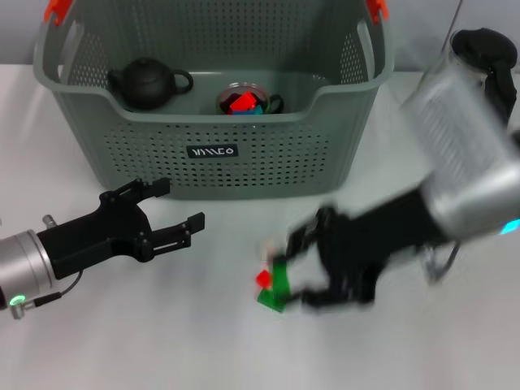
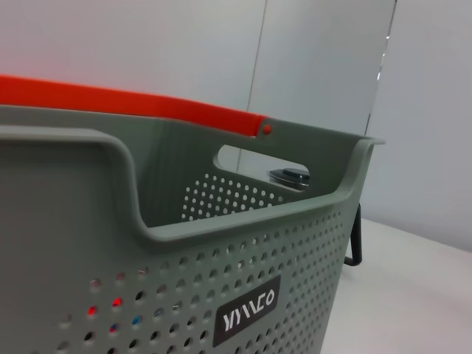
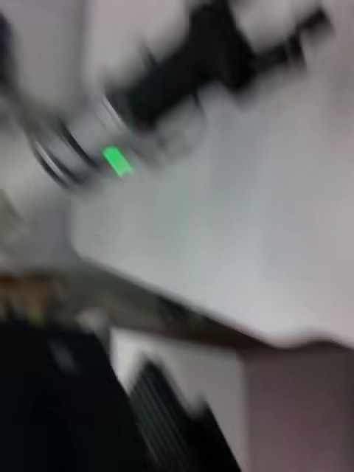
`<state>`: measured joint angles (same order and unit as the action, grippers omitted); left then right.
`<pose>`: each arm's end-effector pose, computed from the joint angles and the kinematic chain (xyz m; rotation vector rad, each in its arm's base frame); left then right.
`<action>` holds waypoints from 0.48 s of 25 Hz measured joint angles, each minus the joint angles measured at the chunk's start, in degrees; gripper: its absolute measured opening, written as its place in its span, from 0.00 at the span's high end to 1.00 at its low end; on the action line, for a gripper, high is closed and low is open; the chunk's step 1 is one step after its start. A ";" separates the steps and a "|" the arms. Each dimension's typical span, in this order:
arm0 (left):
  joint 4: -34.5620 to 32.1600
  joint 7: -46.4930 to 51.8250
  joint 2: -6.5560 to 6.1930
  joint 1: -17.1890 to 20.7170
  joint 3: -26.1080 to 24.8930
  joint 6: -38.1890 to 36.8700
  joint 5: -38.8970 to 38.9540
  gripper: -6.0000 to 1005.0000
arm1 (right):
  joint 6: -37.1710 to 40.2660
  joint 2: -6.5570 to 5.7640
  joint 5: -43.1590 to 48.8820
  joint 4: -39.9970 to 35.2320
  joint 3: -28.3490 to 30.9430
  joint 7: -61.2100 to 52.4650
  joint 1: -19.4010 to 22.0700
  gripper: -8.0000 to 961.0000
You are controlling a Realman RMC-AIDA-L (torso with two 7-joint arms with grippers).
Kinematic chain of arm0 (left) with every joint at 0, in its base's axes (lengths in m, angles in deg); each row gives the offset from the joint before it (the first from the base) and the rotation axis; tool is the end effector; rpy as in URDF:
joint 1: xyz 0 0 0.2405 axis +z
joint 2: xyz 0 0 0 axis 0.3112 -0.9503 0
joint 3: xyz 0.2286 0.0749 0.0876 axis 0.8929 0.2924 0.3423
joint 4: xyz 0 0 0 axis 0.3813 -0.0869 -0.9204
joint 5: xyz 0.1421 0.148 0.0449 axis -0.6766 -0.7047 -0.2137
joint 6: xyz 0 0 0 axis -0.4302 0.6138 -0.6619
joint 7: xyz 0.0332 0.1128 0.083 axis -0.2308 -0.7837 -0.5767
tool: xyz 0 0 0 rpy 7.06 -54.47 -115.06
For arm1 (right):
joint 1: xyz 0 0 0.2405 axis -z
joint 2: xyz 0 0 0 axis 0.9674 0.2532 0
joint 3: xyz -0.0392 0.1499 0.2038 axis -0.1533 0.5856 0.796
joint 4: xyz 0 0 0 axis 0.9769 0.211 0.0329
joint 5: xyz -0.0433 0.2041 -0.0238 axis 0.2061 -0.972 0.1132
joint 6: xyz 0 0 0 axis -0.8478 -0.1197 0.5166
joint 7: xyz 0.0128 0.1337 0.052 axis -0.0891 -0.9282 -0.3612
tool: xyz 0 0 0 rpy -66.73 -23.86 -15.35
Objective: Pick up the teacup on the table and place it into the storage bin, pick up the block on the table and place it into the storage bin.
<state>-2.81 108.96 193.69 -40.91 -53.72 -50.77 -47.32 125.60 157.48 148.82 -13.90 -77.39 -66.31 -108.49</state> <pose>-0.3125 0.2889 -0.0220 -2.4192 -0.6291 -0.7614 0.1223 0.3125 -0.0333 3.0525 0.1895 -0.1390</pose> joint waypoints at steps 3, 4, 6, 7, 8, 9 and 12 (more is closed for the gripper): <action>0.01 0.00 0.05 -0.19 0.05 0.33 0.00 0.13 | 0.28 -0.09 -0.27 -5.30 5.95 -5.25 -0.11 0.53; 0.04 0.00 0.05 -0.23 0.07 0.34 0.00 0.13 | 0.14 -0.16 -0.19 -6.22 7.45 -6.94 -0.55 0.53; 0.07 0.00 0.06 -0.26 0.10 0.36 0.00 0.13 | -0.62 -0.20 0.01 -7.12 10.25 -9.36 -1.79 0.53; 0.08 0.00 0.08 -0.29 0.11 0.36 0.00 0.13 | -1.37 -0.13 0.04 -7.46 11.49 -10.47 -2.48 0.53; 0.08 0.00 0.11 -0.31 0.11 0.37 0.00 0.13 | -3.01 -0.03 -0.04 -7.60 12.16 -11.65 -3.03 0.53; 0.09 0.00 0.11 -0.32 0.11 0.39 0.00 0.13 | -4.62 0.01 -0.13 -7.67 12.42 -12.53 -3.45 0.53; 0.10 0.00 0.13 -0.34 0.11 0.40 0.01 0.13 | -13.66 0.02 0.66 -6.27 10.64 -16.61 -5.05 0.53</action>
<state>-2.72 108.96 193.82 -41.25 -53.60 -50.37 -47.31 111.94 157.50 149.48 -20.17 -66.74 -82.92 -113.55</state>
